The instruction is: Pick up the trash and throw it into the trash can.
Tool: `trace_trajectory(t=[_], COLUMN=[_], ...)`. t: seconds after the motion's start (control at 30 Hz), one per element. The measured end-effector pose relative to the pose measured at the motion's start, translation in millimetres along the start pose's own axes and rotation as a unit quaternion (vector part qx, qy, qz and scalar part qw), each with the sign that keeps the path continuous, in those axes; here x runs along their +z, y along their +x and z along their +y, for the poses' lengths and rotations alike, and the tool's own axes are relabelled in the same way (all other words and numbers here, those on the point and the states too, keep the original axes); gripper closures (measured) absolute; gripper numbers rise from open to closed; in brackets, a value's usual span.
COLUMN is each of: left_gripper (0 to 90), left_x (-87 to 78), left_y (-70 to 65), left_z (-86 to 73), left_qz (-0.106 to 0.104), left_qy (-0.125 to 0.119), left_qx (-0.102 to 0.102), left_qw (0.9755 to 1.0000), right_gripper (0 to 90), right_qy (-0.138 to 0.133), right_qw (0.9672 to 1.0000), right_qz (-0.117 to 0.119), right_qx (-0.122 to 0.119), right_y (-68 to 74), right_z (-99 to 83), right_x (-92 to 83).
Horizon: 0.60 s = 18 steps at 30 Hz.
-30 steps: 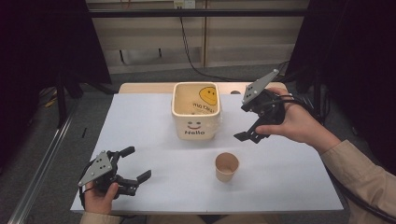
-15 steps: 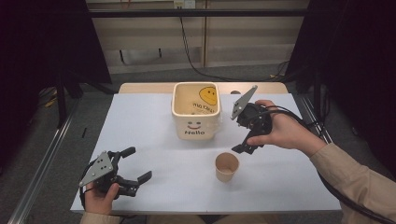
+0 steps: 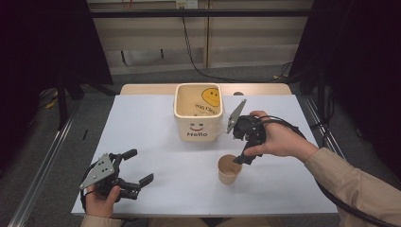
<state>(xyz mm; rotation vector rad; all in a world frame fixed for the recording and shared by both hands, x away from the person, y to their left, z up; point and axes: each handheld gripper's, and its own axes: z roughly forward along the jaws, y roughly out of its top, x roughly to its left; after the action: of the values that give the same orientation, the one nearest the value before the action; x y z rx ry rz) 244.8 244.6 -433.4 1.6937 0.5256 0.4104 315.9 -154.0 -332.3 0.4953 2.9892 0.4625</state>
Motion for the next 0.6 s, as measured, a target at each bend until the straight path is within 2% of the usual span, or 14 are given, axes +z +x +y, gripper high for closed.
trace_trajectory(t=[0.03, 0.07, 0.13, 0.2, 0.4, 0.43, 0.6], left_gripper=[1.2, 1.2, 1.2, 1.2, 1.2, 1.2, 1.2], left_x=[0.1, 0.0, 0.8, 0.4, 0.6, 1.5, 2.3], left_y=[-0.3, 0.0, -0.7, 0.1, -0.2, -1.3, -0.8], left_z=[0.0, 0.0, -0.2, 0.0, 0.0, -0.3, -0.5], left_qz=[-0.002, -0.001, -0.002, -0.003, -0.004, -0.003, -0.005], left_qy=[0.000, 0.002, -0.001, 0.003, 0.003, -0.002, 0.005], left_qx=[-0.001, 0.002, -0.002, 0.005, 0.005, -0.002, 0.007], left_qw=[1.0000, 1.0000, 1.0000, 1.0000, 1.0000, 1.0000, 0.9999], right_gripper=[5.2, 5.2, 5.0, 5.2, 5.1, 5.0, 4.8], right_qy=[0.003, 0.005, 0.009, 0.014, 0.037, 0.041, 0.048], right_qw=[1.0000, 1.0000, 0.9999, 0.9999, 0.9991, 0.9990, 0.9986], right_qz=[0.002, 0.003, 0.004, 0.006, 0.009, 0.010, 0.013], right_qx=[-0.007, -0.002, -0.009, -0.006, -0.017, -0.016, -0.020], right_y=[-0.6, 0.7, 0.0, 0.9, 2.0, 2.6, 3.6], right_z=[0.1, 0.1, 0.6, 0.7, 0.6, 0.9, 1.2], right_x=[1.9, 3.3, 6.7, 9.8, 22.4, 24.1, 30.3])
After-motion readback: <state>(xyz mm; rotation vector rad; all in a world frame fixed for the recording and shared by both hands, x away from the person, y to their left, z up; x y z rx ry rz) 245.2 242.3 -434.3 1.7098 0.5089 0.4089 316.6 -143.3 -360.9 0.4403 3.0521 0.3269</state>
